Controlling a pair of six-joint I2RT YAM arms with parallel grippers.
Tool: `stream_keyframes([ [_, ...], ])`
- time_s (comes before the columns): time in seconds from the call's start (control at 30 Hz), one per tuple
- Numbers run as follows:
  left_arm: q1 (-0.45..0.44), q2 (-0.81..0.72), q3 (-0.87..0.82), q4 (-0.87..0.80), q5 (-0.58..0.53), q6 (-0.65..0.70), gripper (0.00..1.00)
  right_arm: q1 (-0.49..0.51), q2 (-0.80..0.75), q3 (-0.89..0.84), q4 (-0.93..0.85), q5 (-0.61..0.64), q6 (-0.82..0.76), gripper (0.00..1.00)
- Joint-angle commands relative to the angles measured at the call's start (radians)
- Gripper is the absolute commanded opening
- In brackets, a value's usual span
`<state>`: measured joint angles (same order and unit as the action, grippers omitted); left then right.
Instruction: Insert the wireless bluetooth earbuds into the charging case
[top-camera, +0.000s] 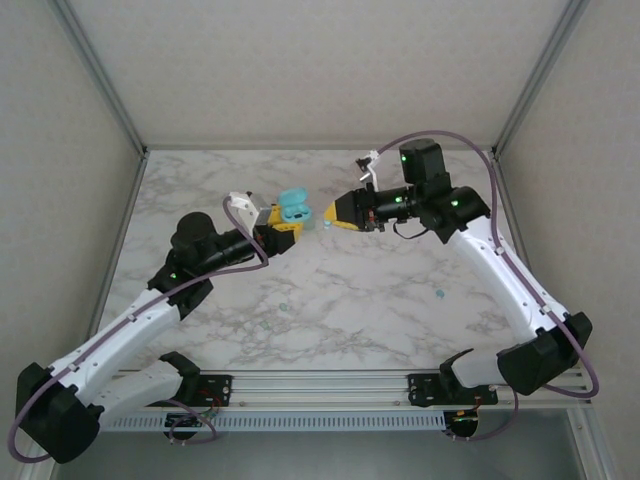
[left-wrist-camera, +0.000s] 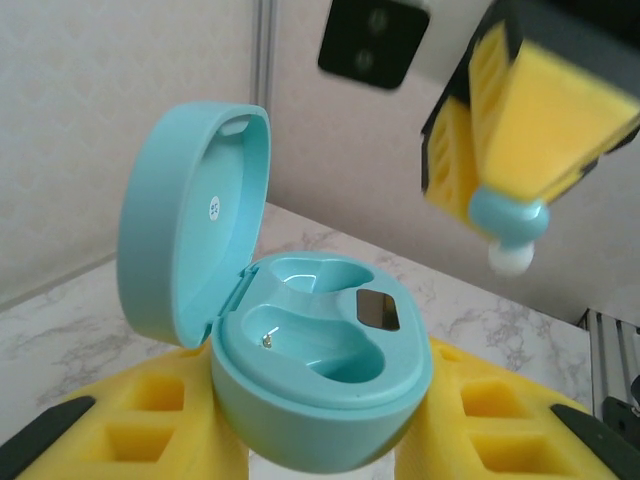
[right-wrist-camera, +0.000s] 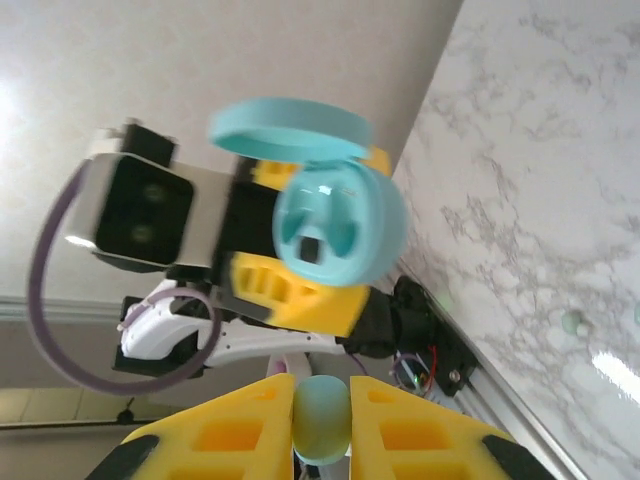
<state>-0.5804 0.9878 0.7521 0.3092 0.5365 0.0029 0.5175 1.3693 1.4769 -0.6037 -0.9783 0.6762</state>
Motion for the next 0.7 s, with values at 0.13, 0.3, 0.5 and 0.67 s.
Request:
stream_keyframes([
  [0.13, 0.001, 0.030, 0.044, 0.002, 0.066, 0.023, 0.24, 0.023, 0.041, 0.091, 0.028, 0.057, -0.026, 0.19],
  [0.3, -0.009, 0.044, 0.059, 0.001, 0.083, 0.025, 0.24, 0.039, 0.080, 0.132, -0.021, 0.103, -0.067, 0.19],
  [0.5, -0.016, 0.046, 0.072, -0.009, 0.098, 0.025, 0.24, 0.044, 0.100, 0.141, -0.029, 0.125, -0.085, 0.19],
  [0.67, -0.019, 0.045, 0.076, -0.015, 0.097, 0.028, 0.24, 0.046, 0.108, 0.146, -0.016, 0.119, -0.074, 0.19],
])
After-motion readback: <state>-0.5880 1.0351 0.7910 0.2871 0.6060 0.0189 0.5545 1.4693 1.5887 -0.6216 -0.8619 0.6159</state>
